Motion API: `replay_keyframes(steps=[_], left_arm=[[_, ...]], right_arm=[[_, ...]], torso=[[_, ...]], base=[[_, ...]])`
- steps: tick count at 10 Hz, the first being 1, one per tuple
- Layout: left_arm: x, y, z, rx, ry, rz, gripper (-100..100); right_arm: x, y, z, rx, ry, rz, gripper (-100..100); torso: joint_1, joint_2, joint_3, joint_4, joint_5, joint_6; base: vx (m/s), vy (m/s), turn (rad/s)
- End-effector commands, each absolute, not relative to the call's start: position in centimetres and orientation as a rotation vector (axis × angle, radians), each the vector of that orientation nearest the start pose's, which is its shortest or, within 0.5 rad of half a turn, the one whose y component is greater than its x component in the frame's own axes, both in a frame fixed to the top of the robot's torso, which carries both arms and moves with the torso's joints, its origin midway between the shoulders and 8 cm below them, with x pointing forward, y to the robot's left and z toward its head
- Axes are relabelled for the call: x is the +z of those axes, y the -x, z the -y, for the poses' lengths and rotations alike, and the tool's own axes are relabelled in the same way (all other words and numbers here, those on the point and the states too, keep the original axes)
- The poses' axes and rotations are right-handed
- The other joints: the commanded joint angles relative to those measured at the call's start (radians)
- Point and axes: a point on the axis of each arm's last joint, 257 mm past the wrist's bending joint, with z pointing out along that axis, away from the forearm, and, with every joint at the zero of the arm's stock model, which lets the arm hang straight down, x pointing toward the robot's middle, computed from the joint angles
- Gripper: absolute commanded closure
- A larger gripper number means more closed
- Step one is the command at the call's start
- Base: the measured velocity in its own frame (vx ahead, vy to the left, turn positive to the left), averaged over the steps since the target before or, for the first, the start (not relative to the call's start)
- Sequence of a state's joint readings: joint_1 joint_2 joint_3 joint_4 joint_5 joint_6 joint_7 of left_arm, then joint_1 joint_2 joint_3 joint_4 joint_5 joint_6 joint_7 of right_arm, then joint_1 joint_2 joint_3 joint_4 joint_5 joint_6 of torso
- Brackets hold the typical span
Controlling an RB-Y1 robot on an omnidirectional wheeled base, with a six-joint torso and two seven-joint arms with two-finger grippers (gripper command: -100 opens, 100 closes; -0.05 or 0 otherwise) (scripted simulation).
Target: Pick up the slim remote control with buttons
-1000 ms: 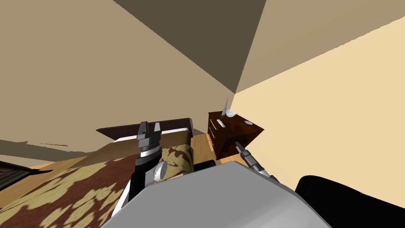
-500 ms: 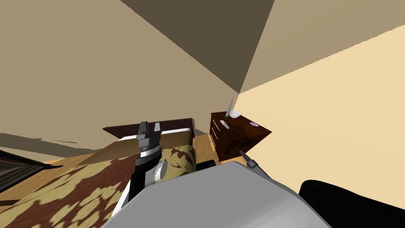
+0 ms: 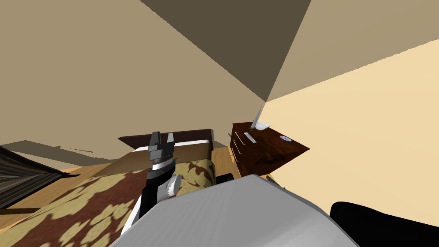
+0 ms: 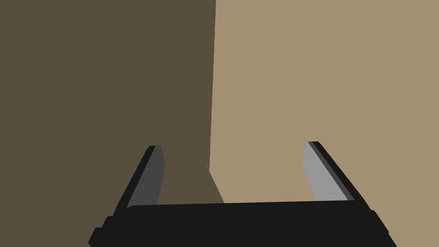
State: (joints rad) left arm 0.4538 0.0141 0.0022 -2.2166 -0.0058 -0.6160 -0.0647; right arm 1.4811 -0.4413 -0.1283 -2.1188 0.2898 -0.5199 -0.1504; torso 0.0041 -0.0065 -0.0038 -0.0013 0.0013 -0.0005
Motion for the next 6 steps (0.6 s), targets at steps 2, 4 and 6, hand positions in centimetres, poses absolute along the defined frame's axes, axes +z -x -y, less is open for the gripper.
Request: replay_keyframes(steps=[2,4,6], left_arm=[[3.3,-33.9,-27.2,-1.273,0.545,-0.574,0],[3.3,-33.9,-27.2,-1.273,0.545,-0.574,0],[3.3,-33.9,-27.2,-1.273,0.545,-0.574,0]], right_arm=[[-29.8,-4.6,37.4,0.527,-1.029,-1.979,-100],[-29.9,-3.2,37.4,0.507,-1.053,-2.0,-100],[-30.5,-0.3,38.0,0.448,-1.066,-2.089,-100]], torso=[[0.0,-0.001,0.003,0.001,-0.001,0.0],[0.005,-0.009,0.003,0.001,-0.002,0.0],[0.006,-0.009,0.002,0.001,-0.001,0.0]], base=[[0.076,0.009,0.078],[0.049,-0.003,0.025],[0.061,-0.006,0.082]])
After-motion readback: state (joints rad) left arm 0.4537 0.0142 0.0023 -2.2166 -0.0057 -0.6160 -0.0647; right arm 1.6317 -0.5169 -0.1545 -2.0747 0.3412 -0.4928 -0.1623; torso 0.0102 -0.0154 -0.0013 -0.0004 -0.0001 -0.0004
